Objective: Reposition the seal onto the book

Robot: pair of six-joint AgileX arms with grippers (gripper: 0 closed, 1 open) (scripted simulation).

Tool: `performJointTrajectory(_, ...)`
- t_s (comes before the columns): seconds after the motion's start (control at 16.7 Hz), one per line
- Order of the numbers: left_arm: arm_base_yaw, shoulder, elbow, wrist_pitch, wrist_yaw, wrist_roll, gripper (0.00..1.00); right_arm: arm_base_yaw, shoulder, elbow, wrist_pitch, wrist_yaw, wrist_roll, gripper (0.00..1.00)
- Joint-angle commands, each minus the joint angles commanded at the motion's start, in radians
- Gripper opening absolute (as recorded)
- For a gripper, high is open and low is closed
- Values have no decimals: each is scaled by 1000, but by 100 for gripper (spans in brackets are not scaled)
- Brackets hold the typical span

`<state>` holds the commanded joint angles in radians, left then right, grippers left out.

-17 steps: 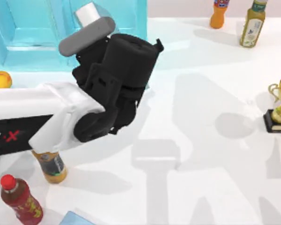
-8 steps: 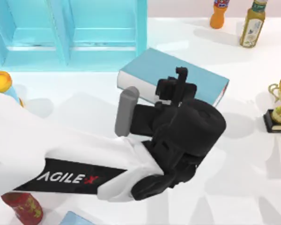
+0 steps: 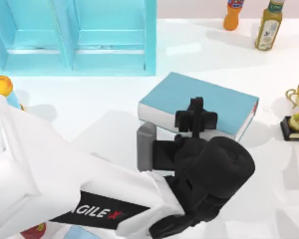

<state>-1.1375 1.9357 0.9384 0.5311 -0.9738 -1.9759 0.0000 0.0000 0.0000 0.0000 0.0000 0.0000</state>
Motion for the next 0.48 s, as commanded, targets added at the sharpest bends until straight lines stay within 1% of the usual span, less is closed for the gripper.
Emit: performJointTrajectory(0.48, -11, -11, -10, -9, -10, -9, 0, 0, 0, 0, 0, 0, 0, 100)
